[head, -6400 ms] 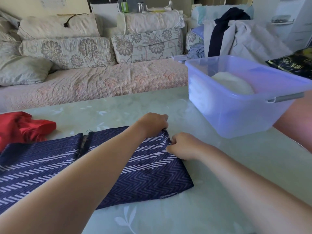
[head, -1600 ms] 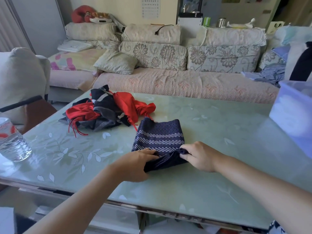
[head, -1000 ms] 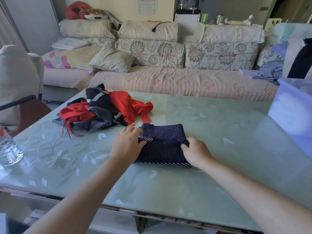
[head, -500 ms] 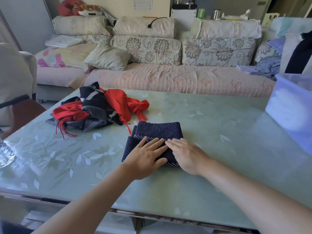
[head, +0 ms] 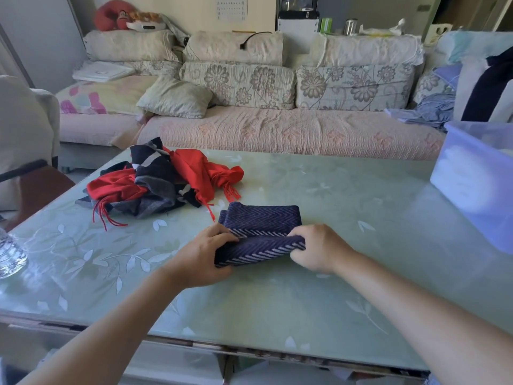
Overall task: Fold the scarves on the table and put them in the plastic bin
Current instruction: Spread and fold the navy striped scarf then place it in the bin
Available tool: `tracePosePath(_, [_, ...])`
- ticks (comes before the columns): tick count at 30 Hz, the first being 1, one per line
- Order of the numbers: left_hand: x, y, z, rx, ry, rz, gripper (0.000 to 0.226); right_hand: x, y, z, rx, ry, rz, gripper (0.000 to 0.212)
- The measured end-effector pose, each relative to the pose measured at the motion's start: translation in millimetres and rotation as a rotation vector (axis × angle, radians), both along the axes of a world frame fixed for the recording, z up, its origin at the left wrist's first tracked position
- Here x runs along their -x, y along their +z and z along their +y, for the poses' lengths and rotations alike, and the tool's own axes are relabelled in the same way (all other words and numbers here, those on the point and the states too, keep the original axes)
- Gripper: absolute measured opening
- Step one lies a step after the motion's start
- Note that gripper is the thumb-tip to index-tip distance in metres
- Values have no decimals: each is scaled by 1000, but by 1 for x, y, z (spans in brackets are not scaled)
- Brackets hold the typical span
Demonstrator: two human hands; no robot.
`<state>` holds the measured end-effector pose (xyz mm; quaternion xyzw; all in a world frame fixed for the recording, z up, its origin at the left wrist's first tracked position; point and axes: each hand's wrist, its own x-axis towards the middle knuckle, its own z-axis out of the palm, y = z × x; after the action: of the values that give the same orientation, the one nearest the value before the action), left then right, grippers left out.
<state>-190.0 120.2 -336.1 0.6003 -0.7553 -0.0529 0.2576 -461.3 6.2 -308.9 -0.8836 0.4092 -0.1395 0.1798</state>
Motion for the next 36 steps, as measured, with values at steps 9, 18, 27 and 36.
tracePosePath(9, [18,35,-37,-84,544,411,27,-5,14,-19,-376,-413,-319,25])
tracePosePath(18, [32,15,-78,288,494,-231,25,-32,-4,-34,195,-361,123,45])
tracePosePath(27, [60,-8,-83,-79,203,-438,72,-25,-17,-37,138,126,281,74])
tracePosePath(36, [7,-5,-70,-200,97,-217,96,-17,-12,-42,84,157,384,99])
